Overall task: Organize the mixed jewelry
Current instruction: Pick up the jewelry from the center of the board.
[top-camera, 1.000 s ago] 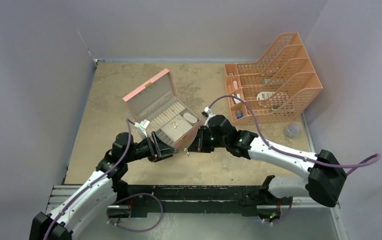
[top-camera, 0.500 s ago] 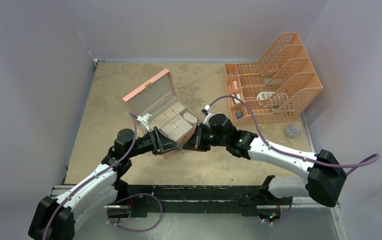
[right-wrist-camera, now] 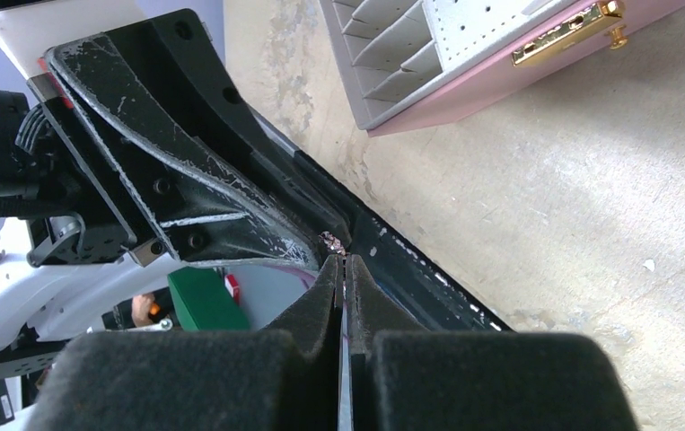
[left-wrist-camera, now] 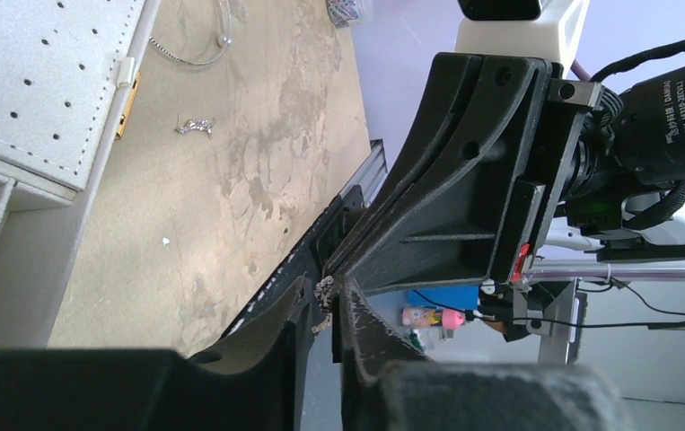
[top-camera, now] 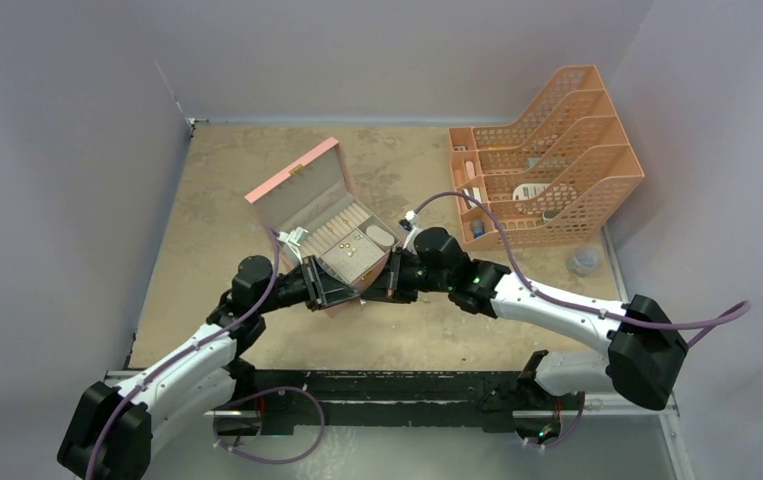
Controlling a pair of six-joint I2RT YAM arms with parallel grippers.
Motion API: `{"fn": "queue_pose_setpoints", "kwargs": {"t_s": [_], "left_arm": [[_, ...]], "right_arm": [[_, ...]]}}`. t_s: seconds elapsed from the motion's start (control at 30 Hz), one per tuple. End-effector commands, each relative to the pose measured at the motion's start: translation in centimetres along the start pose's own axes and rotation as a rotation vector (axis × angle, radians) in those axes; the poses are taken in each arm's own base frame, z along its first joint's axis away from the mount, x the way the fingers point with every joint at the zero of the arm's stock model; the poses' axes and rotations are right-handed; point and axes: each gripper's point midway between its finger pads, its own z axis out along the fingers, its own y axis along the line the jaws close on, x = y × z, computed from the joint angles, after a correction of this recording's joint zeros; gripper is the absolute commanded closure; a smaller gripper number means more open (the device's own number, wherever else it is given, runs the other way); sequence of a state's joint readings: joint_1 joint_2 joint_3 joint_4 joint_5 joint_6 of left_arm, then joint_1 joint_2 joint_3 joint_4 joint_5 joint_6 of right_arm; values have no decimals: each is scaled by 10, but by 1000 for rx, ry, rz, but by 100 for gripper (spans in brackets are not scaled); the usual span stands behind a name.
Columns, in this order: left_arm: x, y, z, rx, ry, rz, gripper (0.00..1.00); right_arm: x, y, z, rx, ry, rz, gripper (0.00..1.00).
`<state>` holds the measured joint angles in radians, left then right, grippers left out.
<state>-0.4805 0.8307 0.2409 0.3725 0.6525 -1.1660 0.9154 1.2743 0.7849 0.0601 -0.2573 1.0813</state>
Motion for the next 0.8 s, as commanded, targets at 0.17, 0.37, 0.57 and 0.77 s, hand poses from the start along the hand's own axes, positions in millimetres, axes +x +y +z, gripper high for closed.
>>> {"fn": "queue_pose_setpoints", "kwargs": {"t_s": [0.17,0.37,0.57,0.77], "left_arm": [[-10,-21,2,36,-6,90,99],[-14,-27,1,-13,20,109,100],[-14,-30,0,-77,74,111,100],[-12,-32,0,-107,112,76,100]], "right_arm": [[0,3,3,-30,11,-55,100],[-14,0,3,-6,-43,-232,94],[-39,-15,-5,121,-138,-391,90],[-52,-17,-11,141,-197,-521,86]]}}
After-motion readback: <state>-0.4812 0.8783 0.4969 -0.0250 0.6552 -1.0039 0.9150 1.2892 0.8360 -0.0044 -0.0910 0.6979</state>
